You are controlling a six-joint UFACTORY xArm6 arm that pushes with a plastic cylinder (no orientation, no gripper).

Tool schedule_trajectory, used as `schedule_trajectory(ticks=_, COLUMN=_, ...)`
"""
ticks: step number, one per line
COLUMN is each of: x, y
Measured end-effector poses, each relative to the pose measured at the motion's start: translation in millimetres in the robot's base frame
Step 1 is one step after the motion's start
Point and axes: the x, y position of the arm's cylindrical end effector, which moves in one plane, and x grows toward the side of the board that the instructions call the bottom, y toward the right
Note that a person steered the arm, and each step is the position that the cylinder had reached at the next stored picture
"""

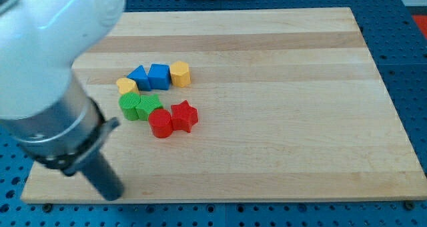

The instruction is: Move the arm close to the red star

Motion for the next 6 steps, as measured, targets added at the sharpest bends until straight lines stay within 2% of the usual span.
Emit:
schedule_trajectory(ticks=2, x=-58.3, y=191.2)
schedule_trajectory(ticks=3, x=-111.6, y=251.6)
schedule_trajectory(ticks=6, x=-159.7, y=171.2)
